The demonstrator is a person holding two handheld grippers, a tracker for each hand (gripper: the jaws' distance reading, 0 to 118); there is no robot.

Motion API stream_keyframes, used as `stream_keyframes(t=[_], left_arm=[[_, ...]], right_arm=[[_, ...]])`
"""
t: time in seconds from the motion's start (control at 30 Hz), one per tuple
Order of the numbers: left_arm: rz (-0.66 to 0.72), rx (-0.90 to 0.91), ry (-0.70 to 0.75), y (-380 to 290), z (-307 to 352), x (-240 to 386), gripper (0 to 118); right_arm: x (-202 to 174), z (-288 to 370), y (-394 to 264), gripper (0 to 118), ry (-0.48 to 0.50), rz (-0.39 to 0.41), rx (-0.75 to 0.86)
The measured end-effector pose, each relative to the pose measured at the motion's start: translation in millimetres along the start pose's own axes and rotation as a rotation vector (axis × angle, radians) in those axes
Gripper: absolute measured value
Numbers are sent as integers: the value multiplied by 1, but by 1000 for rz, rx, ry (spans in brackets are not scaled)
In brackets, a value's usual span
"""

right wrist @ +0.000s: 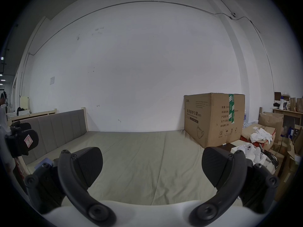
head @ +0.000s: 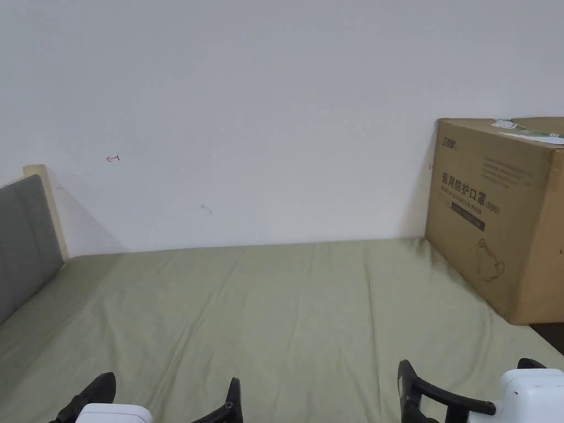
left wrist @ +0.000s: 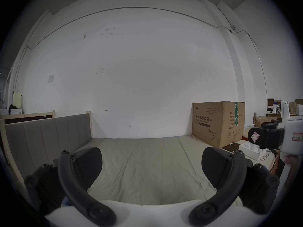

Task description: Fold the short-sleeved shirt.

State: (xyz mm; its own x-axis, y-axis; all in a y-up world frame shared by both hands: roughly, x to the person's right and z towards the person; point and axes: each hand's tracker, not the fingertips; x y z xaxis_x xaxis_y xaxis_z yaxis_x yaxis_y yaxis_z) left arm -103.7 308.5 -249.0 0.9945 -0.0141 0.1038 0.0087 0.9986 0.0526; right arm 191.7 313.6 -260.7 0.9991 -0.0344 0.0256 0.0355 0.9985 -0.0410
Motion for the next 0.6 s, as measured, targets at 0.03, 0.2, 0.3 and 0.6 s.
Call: stream_keyframes(t=[0.03, 0.2, 0.3, 0.6], left_arm=[[0, -2, 0, 1, -1, 0, 118], [5, -58, 42, 2, -8, 5, 118], [32, -57, 54, 2, -7, 4, 118], [155, -56, 52, 13, -8, -2, 118]], right_arm=[[-1, 1, 0, 118, 1, 3, 1], [-6, 2, 1, 118, 16, 15, -8], [-8, 2, 1, 118, 41, 17, -16], [-9, -1, -1, 118, 45, 9, -44]])
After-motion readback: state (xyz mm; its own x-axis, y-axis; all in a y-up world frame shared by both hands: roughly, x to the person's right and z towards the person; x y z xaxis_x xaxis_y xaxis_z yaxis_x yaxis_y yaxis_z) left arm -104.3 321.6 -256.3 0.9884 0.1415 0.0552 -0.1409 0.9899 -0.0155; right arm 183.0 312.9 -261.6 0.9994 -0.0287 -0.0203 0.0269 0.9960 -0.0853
